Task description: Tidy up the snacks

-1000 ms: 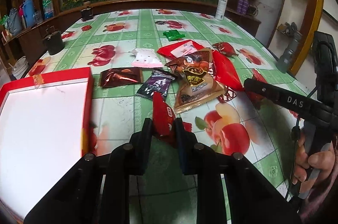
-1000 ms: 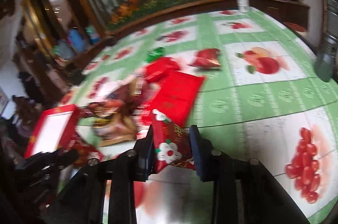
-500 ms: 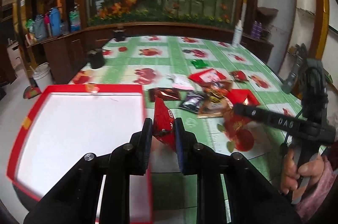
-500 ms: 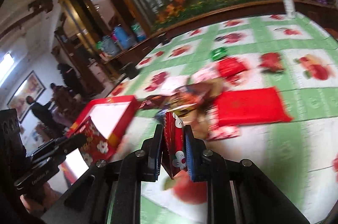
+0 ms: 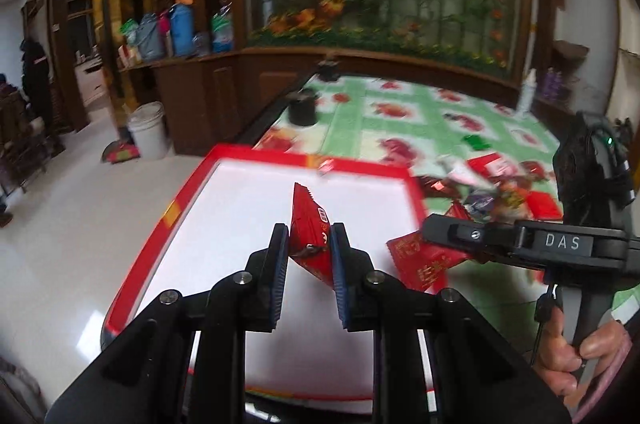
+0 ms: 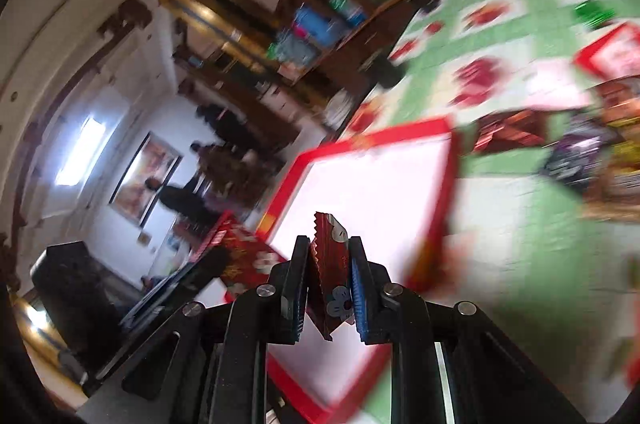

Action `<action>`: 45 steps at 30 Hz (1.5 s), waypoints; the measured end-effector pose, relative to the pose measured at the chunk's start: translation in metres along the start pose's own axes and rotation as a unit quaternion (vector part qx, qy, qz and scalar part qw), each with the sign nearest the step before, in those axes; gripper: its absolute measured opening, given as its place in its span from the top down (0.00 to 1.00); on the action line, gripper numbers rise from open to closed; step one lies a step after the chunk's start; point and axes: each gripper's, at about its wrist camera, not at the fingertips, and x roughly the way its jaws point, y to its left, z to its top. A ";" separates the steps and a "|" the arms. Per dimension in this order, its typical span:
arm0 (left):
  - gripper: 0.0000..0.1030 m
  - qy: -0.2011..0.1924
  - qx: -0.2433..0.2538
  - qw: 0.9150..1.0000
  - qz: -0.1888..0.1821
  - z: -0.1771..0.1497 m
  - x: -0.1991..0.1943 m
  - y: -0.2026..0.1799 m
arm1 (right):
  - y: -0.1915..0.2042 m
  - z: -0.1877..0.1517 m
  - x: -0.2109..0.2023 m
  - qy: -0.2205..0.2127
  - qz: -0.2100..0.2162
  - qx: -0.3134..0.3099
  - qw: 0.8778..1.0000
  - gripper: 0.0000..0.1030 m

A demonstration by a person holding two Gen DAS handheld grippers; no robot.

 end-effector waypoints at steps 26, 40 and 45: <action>0.23 0.008 0.149 0.988 -0.046 0.030 0.034 -0.151 | -0.189 0.071 -0.201 -0.187 -0.284 0.148 0.929 0.39; 0.23 0.053 0.162 0.983 -0.074 0.039 0.102 -0.251 | -0.184 0.069 -0.184 -0.133 -0.317 0.073 0.936 0.39; 0.23 0.049 0.165 0.982 -0.075 0.034 0.110 -0.266 | -0.194 0.069 -0.182 -0.122 -0.311 0.103 0.937 0.38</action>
